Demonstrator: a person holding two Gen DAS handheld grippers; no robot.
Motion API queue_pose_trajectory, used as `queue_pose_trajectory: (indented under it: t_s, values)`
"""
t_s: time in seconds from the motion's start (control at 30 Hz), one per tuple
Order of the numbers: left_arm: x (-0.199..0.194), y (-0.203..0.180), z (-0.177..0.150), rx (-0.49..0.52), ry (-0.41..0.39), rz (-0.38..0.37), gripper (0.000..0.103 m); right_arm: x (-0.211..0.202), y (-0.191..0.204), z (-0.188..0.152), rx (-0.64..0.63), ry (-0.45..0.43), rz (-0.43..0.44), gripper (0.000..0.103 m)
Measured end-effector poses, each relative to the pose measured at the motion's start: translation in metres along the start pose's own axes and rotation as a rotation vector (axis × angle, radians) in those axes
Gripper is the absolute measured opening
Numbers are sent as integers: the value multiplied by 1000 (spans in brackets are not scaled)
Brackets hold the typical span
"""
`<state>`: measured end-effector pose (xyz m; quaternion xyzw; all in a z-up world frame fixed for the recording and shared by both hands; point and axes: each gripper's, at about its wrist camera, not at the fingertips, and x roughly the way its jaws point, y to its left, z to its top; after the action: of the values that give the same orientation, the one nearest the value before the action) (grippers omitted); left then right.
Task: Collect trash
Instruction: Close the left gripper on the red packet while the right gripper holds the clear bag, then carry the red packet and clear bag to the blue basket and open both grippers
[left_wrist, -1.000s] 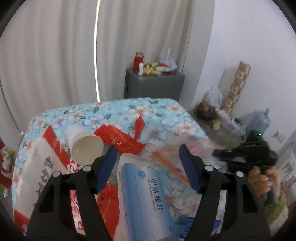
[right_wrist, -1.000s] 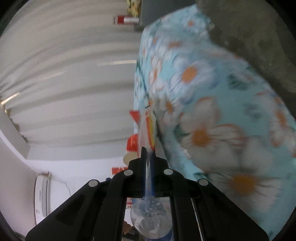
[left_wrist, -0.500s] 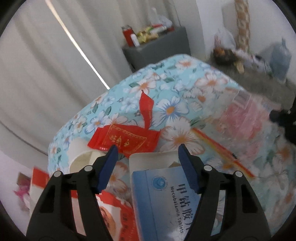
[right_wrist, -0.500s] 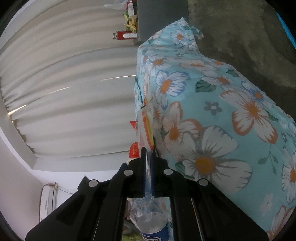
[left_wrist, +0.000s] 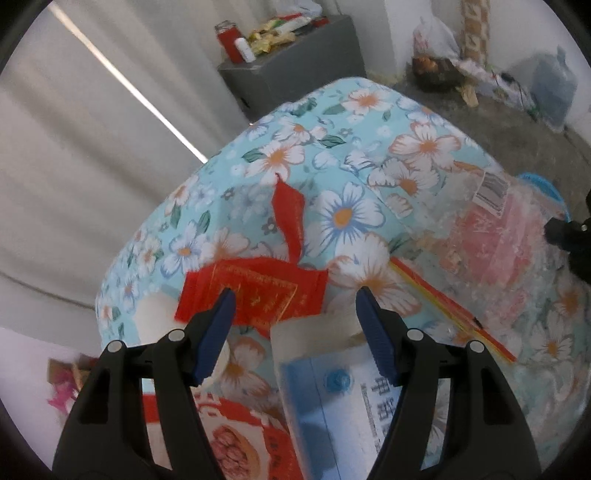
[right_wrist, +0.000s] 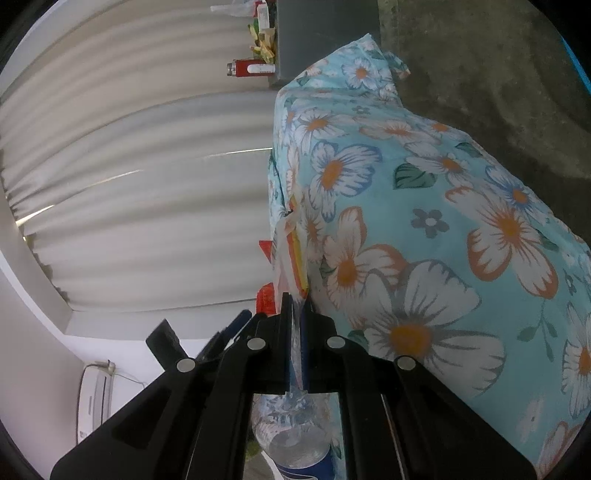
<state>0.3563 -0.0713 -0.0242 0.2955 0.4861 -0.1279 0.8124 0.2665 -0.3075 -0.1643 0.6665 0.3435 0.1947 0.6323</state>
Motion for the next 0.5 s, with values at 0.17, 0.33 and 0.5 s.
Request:
queue_pose_trajectory:
  t_s: [0.17, 0.33, 0.5]
  values:
    - [35, -3, 16, 44, 121, -24, 63, 0, 2, -1, -5, 3, 0, 4]
    - [53, 2, 20, 28, 185, -50, 48, 0, 1, -1, -1, 1, 1, 4]
    - [59, 17, 18, -64, 183, -123, 20, 0, 0, -1, 5, 3, 9, 4]
